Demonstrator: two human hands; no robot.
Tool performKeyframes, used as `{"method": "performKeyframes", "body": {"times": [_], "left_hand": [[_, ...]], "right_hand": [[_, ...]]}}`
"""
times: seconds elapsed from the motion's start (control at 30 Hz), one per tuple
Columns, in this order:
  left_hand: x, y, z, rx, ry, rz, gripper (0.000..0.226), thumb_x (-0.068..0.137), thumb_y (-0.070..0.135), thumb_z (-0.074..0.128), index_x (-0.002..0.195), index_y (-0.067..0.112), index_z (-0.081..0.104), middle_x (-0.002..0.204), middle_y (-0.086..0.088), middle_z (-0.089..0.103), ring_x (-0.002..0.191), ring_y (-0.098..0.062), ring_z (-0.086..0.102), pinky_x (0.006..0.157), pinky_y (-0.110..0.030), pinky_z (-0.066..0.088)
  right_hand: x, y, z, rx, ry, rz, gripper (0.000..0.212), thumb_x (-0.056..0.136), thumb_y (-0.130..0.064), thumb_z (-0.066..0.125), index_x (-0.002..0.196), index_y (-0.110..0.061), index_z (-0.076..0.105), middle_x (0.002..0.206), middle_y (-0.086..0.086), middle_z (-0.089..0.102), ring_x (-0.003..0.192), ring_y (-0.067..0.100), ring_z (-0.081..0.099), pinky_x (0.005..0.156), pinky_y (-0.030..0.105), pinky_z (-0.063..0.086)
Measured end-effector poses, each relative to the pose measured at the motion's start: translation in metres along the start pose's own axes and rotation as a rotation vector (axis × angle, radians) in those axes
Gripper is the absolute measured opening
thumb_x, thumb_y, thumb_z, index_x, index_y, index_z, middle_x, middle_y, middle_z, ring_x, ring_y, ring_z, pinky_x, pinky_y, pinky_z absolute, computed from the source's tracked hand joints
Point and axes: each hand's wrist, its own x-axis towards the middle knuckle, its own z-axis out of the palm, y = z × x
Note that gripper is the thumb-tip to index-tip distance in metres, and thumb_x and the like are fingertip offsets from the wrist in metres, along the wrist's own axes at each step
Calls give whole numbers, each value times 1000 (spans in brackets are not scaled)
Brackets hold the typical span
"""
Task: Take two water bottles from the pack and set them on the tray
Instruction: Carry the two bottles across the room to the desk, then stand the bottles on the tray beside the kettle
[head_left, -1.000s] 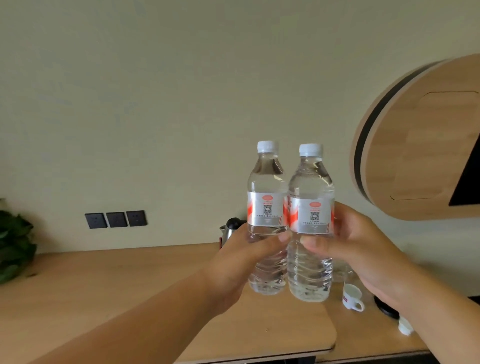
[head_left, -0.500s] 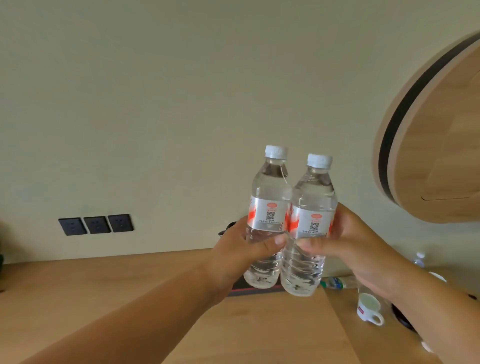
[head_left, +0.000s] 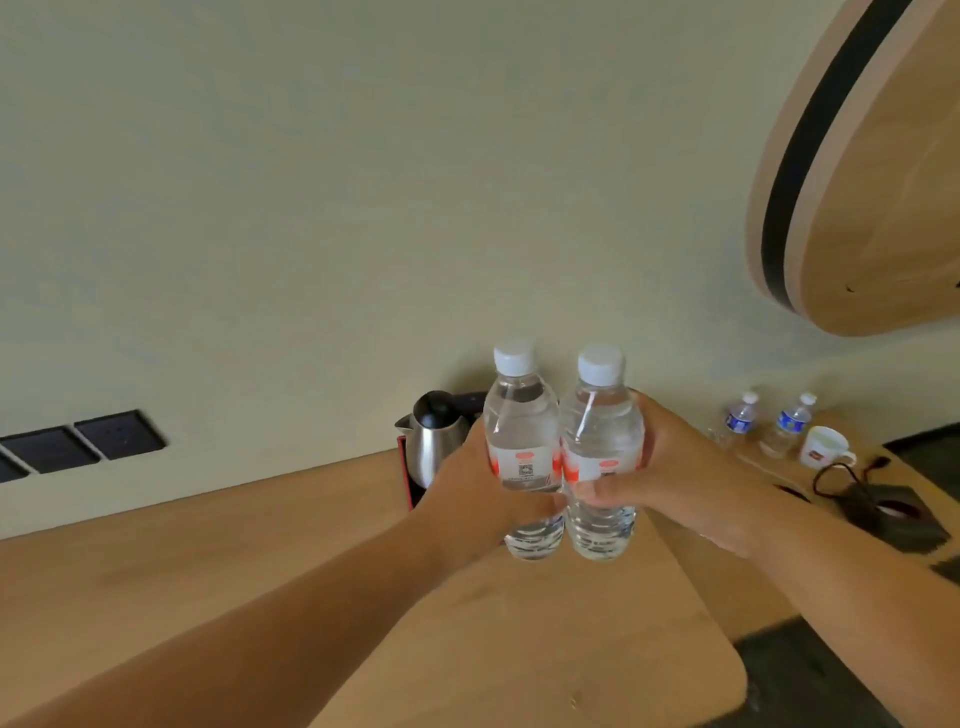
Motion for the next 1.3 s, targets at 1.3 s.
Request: {"method": "performKeyframes", "body": {"times": [1.3], "left_hand": [[2,-206,117,257,270,-598,67,64,13,61,113,57,47,99,36,65,82,8,64,51,-5,45]], "right_hand": [[43,262,30,136,-120,365,76,66,-5,84,124,-46,59,125,-41,60,113,-5,64,85,17,56]]}}
